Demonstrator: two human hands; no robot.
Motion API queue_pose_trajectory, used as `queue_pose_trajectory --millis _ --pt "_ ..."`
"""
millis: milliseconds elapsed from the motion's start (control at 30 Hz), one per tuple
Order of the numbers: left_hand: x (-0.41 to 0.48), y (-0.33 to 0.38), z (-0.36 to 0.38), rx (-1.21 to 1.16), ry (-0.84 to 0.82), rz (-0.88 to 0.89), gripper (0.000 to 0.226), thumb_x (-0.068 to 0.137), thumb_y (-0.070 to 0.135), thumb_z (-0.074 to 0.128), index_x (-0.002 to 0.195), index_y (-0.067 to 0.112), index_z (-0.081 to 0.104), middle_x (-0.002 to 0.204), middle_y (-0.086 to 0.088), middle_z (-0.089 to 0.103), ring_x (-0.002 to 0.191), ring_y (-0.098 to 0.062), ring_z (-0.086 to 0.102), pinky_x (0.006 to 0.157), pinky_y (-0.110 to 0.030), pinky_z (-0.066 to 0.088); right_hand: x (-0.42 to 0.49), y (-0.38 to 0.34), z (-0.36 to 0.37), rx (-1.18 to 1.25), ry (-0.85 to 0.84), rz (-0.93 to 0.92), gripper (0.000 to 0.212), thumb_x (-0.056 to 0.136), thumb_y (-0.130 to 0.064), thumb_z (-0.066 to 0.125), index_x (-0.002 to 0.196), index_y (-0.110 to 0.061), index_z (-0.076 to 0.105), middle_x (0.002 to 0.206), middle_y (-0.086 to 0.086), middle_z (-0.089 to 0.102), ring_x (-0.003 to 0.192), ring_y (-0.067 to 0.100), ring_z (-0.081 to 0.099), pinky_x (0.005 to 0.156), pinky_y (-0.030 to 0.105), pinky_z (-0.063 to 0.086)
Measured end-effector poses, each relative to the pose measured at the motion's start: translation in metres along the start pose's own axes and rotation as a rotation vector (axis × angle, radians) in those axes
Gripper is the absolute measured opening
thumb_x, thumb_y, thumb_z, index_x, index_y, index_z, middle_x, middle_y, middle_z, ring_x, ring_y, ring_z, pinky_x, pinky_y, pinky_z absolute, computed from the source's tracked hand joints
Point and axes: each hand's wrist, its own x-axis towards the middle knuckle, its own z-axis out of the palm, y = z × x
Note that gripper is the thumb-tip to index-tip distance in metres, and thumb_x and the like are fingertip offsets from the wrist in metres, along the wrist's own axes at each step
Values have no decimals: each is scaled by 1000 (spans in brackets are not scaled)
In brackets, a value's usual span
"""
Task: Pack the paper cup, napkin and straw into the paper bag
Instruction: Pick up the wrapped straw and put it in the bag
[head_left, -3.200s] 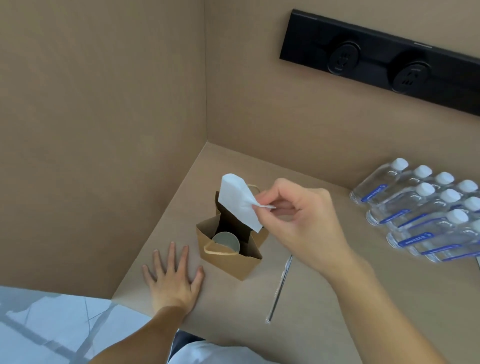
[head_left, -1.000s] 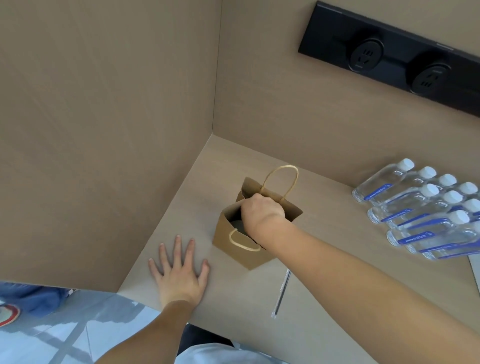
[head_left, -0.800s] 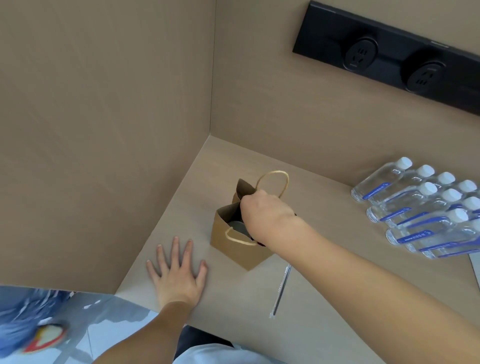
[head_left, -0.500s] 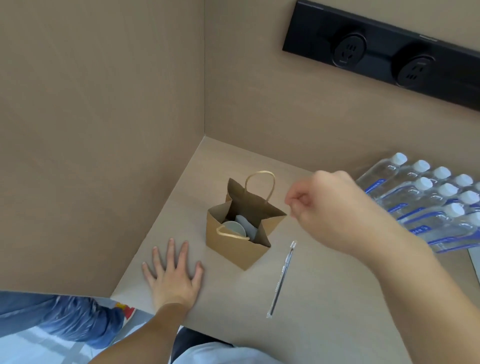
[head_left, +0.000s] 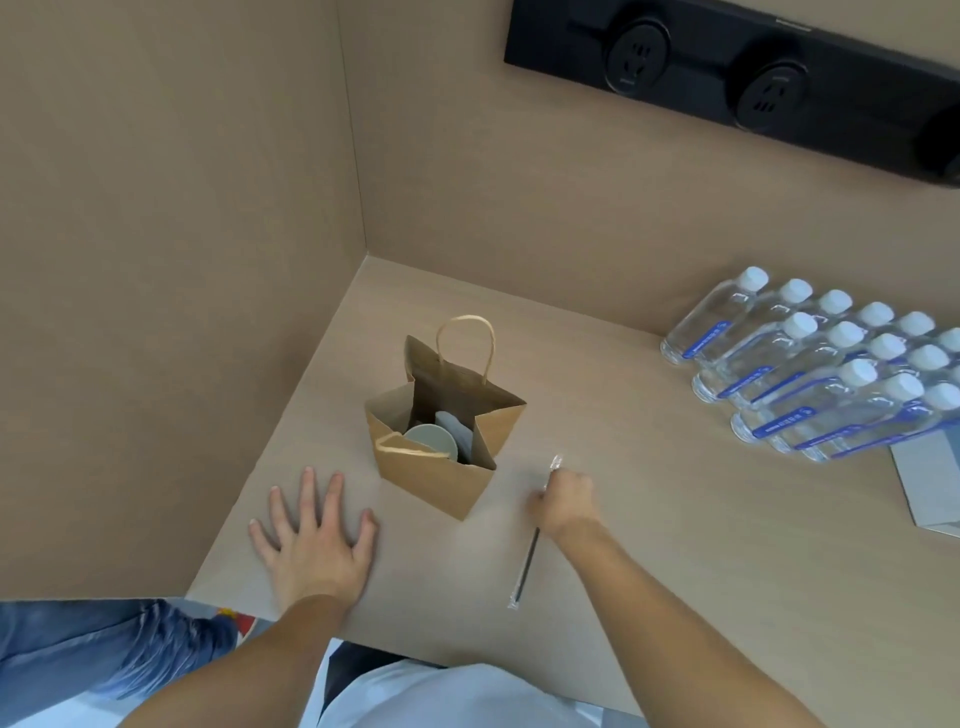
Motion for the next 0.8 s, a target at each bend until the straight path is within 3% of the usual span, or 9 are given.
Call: queue_pose_trajectory --millis 100,200,467,567,633,733,800 --pt "1 0 0 -2 -2 -5 68 90 67 24 152 40 20 166 5 13 151 -35 0 118 -61 0 -3 8 22 115 119 37 23 89 -10 46 107 -4 60 111 19 64 103 39 63 83 39 50" --pt "1 -1 0 15 -8 -1 68 90 67 23 152 40 19 166 5 13 151 -35 0 118 -61 0 -4 9 32 164 114 83 25 87 -3 40 102 -2 61 107 20 64 98 41 63 81 40 52" --pt "2 -1 -2 -3 -23 -4 67 90 67 23 152 41 18 167 5 10 151 -35 -3 118 -61 -2 -3 13 31 274 29 185 21 71 -21 57 83 -5 65 91 15 66 86 34 65 70 36 56" --pt "1 -1 -4 -17 -22 -2 68 90 67 23 152 41 18 167 5 11 151 -35 -2 118 -60 -3 1 16 30 396 47 167 15 70 -24 62 61 -12 60 74 12 66 76 31 62 62 30 51" --pt "1 0 -5 -8 -23 -1 68 90 67 22 153 41 17 167 5 10 151 -35 -2 118 -61 -2 4 15 25 461 83 150 24 70 -24 66 52 -15 53 61 8 61 68 29 59 59 27 46" --pt "0 0 -5 -9 -30 -3 69 90 67 21 153 41 16 167 5 9 151 -35 -3 118 -61 -2 8 11 15 667 82 179 32 71 -14 68 48 -17 45 54 12 63 51 27 62 52 29 52" --pt "0 0 -5 3 -28 -6 69 89 68 18 153 42 15 167 6 8 151 -34 -4 118 -60 -3 7 8 7 915 1 198 29 74 0 69 57 -12 48 60 18 65 47 25 60 48 29 53"
